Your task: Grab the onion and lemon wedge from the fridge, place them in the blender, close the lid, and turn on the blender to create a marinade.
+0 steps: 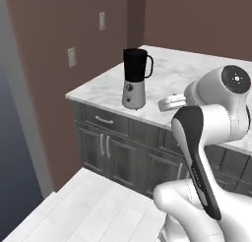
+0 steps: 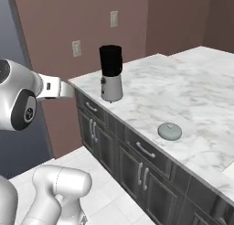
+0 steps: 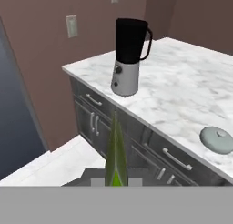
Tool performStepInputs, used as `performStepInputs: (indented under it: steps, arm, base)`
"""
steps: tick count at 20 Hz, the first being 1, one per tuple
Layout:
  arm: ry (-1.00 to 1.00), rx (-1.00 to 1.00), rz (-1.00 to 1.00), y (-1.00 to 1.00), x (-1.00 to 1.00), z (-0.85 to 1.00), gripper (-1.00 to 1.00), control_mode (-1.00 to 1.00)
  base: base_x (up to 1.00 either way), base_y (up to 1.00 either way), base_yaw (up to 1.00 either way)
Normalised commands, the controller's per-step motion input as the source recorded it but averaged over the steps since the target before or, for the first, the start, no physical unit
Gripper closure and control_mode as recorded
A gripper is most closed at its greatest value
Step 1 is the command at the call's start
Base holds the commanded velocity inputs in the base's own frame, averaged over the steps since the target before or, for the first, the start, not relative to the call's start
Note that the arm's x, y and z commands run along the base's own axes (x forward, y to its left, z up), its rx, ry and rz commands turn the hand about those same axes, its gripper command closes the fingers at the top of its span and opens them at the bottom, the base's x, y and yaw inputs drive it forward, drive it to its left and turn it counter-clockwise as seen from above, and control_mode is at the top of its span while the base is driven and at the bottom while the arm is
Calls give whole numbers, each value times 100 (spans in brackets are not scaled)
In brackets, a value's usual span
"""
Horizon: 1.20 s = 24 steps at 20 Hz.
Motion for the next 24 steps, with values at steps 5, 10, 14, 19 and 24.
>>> performStepInputs:
  steps: [5,10,14,19,24]
  arm:
    - [0,0,0,0,0,0,100,100]
    - [0,0,0,0,0,0,100,100]
    - [0,0,0,0,0,0,100,100]
    - [0,0,0,0,0,0,100,100]
    - [-6,0,-27,6,7,44,100,-100]
  base:
    - [99,27,-35]
    - [92,33,-36]
    - [79,34,-38]
    - [39,17,-34]
    - [0,0,0]
